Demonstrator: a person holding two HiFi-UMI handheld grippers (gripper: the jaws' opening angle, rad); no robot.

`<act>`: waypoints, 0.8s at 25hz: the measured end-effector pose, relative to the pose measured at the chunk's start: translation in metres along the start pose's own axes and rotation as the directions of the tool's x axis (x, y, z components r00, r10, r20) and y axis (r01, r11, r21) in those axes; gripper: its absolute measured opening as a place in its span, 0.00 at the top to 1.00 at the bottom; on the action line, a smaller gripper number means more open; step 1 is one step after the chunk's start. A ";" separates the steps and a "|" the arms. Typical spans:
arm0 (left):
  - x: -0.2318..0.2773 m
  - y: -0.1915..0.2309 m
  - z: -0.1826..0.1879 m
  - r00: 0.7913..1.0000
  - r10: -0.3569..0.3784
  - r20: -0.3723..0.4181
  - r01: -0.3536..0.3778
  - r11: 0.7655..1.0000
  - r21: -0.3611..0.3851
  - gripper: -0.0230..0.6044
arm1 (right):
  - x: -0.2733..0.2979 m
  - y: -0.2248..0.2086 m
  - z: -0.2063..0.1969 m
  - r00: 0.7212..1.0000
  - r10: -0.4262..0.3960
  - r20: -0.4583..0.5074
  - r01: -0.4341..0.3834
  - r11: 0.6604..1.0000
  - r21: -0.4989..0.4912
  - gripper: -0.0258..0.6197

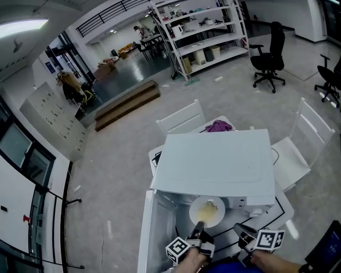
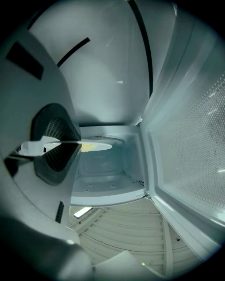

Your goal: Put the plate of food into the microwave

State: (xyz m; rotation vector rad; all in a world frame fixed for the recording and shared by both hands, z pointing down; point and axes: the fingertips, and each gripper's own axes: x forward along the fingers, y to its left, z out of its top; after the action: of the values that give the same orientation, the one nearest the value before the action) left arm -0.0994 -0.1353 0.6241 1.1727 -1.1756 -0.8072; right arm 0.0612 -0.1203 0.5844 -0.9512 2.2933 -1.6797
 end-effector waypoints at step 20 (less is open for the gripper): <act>0.030 0.008 0.011 0.998 0.039 0.047 -0.038 0.999 -0.039 0.94 | 0.002 -0.008 -0.001 1.000 -0.016 -0.008 0.016 1.000 0.003 0.96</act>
State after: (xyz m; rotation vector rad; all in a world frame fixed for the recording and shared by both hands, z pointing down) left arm -0.1037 -0.1639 0.6392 1.1021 -1.2134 -0.8284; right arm 0.0622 -0.1224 0.5926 -0.9656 2.2935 -1.6962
